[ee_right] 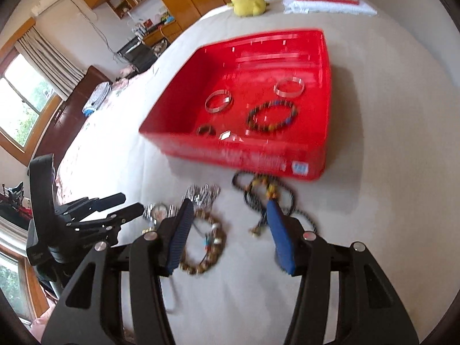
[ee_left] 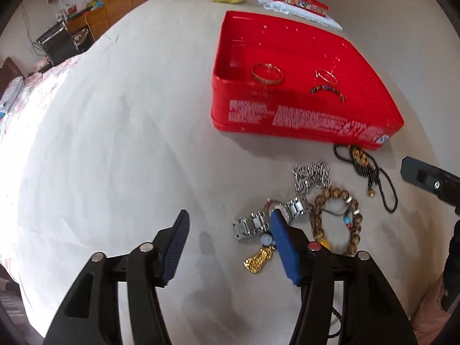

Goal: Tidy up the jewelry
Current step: 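Withdraw both tools from the tin back over the remaining jewelry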

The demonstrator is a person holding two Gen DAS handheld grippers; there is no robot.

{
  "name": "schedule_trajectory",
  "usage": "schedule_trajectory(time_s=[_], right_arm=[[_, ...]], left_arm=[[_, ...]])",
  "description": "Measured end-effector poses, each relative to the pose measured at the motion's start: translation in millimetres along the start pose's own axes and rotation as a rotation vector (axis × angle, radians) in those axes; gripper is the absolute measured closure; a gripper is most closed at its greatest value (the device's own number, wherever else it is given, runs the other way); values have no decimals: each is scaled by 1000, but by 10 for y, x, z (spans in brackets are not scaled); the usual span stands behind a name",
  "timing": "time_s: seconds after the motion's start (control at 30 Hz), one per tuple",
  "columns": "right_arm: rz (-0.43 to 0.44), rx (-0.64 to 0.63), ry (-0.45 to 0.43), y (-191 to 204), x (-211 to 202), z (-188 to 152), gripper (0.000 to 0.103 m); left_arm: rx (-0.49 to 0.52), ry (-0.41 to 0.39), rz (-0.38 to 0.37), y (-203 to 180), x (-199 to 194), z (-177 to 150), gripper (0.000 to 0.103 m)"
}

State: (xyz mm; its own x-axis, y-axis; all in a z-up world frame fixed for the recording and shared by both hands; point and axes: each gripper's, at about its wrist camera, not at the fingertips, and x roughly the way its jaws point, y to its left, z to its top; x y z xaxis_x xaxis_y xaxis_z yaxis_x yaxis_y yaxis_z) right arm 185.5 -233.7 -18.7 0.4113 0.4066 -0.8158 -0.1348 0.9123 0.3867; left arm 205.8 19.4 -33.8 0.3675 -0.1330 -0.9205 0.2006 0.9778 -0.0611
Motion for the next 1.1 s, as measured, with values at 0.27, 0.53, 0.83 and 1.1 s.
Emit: schedule_trajectory(time_s=[0.27,0.53,0.83,1.1], right_arm=[[-17,4,55,18,147,-193,50],[11,-17,105,109,208,-320,50],[20,-15,102,113,145,-419,52],[28,-6,105,80,122,-451,52]], left_arm=[[-21,40,-27,-43,139,-31,37],[-34,16,-55,-46,-56,-243,37],[-24,66,-51,-102,53,-406,39],[-17,77,-101,-83,21,-448,45]])
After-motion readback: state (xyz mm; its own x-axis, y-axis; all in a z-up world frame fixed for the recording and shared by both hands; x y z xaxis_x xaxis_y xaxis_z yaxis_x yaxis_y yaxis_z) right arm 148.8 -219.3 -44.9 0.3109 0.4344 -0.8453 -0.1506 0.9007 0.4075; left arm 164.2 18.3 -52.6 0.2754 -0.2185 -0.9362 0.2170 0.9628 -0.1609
